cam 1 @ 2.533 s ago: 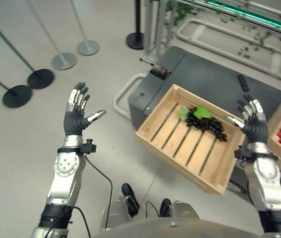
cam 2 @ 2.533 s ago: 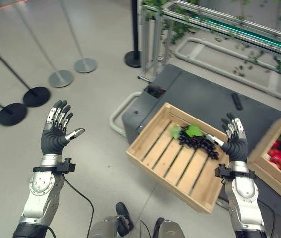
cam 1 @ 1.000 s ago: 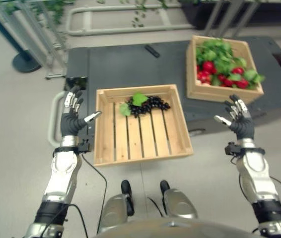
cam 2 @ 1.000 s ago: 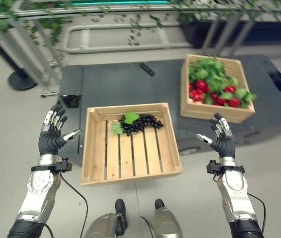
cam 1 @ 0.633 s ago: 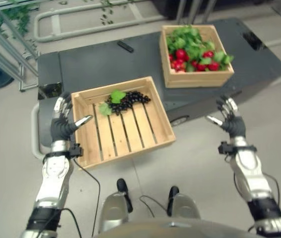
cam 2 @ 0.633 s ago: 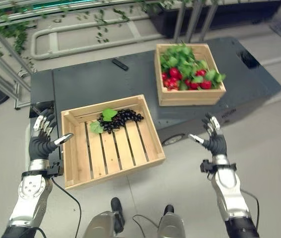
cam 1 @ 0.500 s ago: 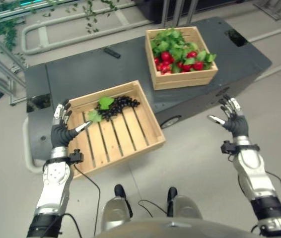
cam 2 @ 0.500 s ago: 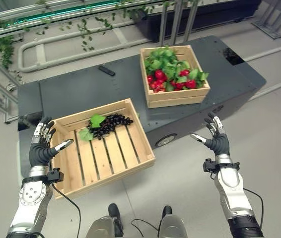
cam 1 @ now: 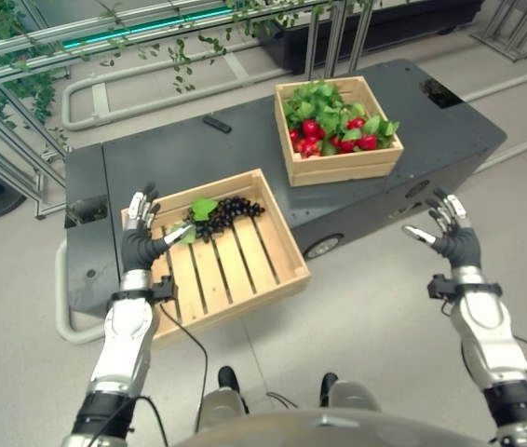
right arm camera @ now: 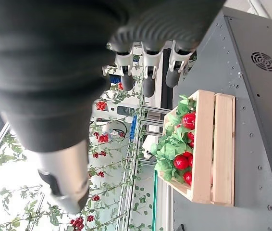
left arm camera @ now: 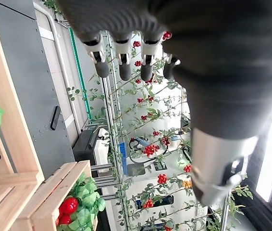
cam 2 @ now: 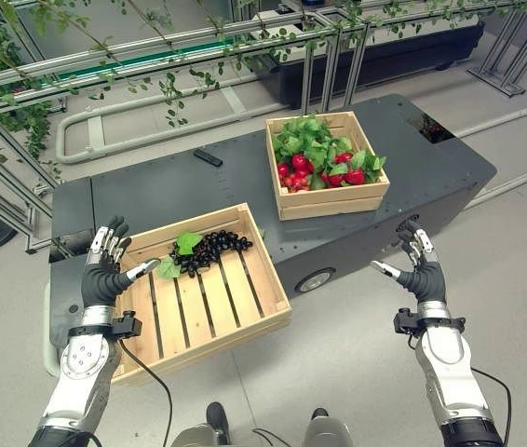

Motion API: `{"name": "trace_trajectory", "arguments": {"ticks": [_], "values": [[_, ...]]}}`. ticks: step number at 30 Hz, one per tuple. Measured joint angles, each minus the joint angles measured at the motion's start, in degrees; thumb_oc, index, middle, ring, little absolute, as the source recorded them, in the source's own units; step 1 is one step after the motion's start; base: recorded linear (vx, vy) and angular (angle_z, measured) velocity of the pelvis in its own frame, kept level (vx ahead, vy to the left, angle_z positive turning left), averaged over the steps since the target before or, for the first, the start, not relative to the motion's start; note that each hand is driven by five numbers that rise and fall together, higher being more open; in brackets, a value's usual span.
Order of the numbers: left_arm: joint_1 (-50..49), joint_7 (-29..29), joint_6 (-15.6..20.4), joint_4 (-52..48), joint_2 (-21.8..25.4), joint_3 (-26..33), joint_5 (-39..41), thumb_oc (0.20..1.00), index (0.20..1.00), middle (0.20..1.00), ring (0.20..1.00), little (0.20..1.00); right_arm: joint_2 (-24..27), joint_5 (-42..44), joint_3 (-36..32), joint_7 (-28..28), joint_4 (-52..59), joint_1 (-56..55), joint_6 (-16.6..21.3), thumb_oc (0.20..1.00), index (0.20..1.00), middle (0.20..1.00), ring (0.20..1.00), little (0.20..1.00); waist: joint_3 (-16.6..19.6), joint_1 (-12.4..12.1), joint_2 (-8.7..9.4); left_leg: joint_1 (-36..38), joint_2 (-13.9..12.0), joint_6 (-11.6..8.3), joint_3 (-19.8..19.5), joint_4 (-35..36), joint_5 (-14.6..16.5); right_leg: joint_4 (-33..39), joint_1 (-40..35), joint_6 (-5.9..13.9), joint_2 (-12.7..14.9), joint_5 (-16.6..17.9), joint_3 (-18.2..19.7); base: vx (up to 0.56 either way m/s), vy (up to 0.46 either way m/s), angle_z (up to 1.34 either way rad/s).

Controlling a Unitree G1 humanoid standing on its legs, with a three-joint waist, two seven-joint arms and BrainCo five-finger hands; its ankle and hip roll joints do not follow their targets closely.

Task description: Pick up the fruits from the basket on one side to the basket on the other side

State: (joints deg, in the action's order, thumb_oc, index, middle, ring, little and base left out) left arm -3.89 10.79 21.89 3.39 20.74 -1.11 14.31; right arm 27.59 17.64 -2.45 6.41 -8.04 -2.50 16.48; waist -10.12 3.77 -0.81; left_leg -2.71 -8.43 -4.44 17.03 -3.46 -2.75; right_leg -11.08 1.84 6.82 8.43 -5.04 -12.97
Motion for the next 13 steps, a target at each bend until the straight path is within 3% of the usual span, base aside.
{"name": "trace_trajectory", "arguments": {"ticks": [13], "values": [[0.0,0.0,-0.1,0.1,0.0,0.0,0.0,1.0,1.0,1.0,1.0,1.0,-1.9,0.0,-0.1,0.4,0.0,-1.4,0.1,1.0,1.0,1.0,1.0,1.0,1.4,0.1,0.41,0.1,0.1,0.03,0.0,0.1,0.0,0.1,0.0,0.0,0.0,0.0,0.0,0.0,0.0,0.0]]}}
